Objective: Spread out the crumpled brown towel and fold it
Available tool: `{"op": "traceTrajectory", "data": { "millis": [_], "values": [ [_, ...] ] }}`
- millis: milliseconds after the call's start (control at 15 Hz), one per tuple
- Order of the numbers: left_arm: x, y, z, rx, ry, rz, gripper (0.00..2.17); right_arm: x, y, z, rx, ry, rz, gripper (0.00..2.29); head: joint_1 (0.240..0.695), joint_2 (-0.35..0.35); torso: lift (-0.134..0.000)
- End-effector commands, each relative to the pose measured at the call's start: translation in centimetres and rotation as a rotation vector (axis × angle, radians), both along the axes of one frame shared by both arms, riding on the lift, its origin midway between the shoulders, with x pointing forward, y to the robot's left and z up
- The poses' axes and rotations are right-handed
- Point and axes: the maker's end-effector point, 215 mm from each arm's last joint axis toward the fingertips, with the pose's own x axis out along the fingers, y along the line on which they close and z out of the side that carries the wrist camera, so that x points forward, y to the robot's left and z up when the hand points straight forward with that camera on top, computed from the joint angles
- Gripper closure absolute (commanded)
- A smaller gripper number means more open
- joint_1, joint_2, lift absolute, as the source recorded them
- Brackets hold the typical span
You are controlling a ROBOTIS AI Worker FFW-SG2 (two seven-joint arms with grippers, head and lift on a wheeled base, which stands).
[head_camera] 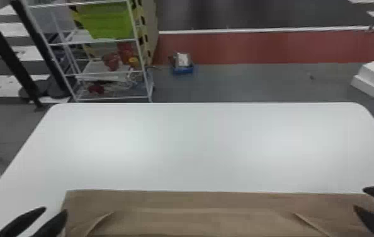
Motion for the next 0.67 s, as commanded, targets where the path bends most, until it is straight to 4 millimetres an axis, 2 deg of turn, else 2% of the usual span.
{"op": "traceTrajectory", "data": {
  "millis": [0, 67, 133, 200, 267, 333, 400, 467, 600],
  "values": [
    [0.3, -2.2, -0.5, -0.006, 0.035, -0.032, 0.34, 1.7, 4.8, -0.7, 0.042, 0.087, 0.06, 1.94, 0.695, 0.139, -0.124],
    [0.4, -2.7, -0.6, -0.011, 0.047, -0.035, 0.38, 2.4, 6.1, -1.4, 0.063, 0.138, 0.071, 1.94, 0.695, 0.169, -0.124],
    [0.4, -3.1, -0.8, -0.013, 0.069, -0.038, 0.38, 3.4, 7.1, -2.7, 0.072, 0.24, 0.064, 1.85, 0.695, 0.184, -0.124],
    [0.4, -3.3, -0.8, -0.006, 0.075, -0.042, 0.38, 4.4, 8.5, -2.6, 0.056, 0.249, 0.094, 1.54, 0.695, 0.194, -0.124],
    [0.2, -3.5, -0.9, -0.016, 0.093, -0.042, 0.38, 4.8, 9.7, -2.6, 0.04, 0.255, 0.133, 1.4, 0.695, 0.205, -0.124],
    [0.0, -3.6, -0.9, -0.02, 0.112, -0.039, 0.35, 5.4, 11.2, -2.3, 0.018, 0.258, 0.191, 1.31, 0.695, 0.225, -0.124],
    [-0.2, -3.6, -0.8, -0.022, 0.128, -0.036, 0.26, 5.8, 12.6, -2.0, -0.016, 0.254, 0.237, 1.04, 0.695, 0.241, -0.124],
    [-0.4, -3.4, -0.3, -0.021, 0.137, -0.032, 0.26, 6.5, 13.9, -1.4, -0.043, 0.252, 0.263, 0.89, 0.695, 0.255, -0.124],
    [-1.1, -3.2, -0.3, -0.026, 0.175, -0.021, 0.25, 6.9, 15.2, -0.1, -0.111, 0.258, 0.28, 0.89, 0.695, 0.286, -0.124]
  ]
}}
